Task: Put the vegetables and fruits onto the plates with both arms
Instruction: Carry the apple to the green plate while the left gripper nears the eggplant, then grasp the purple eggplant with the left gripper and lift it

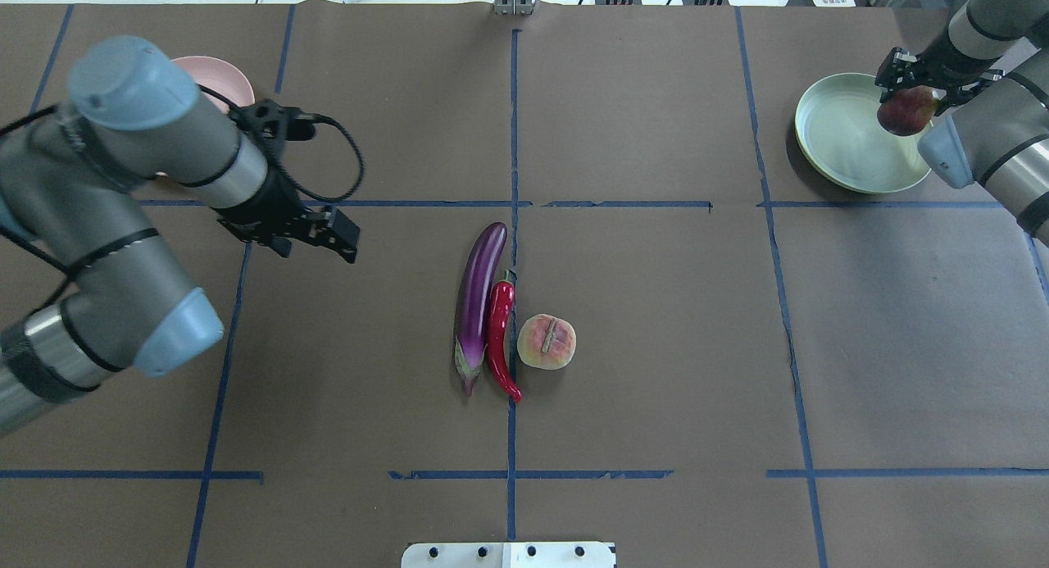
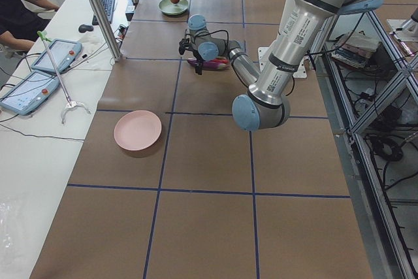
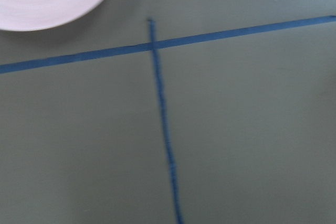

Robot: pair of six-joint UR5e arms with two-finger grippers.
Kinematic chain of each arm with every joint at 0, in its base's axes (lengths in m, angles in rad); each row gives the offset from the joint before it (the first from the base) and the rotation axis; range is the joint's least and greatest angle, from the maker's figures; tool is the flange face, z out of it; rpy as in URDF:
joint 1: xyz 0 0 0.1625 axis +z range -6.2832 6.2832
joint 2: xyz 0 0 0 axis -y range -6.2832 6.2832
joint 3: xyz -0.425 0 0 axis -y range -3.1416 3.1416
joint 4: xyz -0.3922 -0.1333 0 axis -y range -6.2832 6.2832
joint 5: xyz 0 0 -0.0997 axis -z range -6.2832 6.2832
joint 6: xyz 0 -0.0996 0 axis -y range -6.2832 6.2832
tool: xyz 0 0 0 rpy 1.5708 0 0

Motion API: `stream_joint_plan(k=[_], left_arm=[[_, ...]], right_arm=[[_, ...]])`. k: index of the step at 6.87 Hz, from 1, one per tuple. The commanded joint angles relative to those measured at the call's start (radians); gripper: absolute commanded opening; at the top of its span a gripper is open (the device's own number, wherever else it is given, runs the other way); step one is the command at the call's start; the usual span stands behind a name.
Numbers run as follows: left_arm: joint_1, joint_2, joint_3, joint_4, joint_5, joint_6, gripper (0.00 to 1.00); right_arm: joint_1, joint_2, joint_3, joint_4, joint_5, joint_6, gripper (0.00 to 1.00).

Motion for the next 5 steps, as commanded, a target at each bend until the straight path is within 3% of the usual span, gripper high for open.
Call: stream_joint_plan(k=[1, 5], left_arm=[[0.029, -0.115, 0.146, -0.054, 0.060, -0.056, 1.00], [0.050, -0.258, 0.375, -0.155, 0.126, -0.061, 0.95]], right_arm=[[0.062, -0.004, 0.037, 0.003, 0.126, -0.014, 1.00], [0.072, -0.081, 0.160, -0.006, 0.170, -0.011, 1.00]])
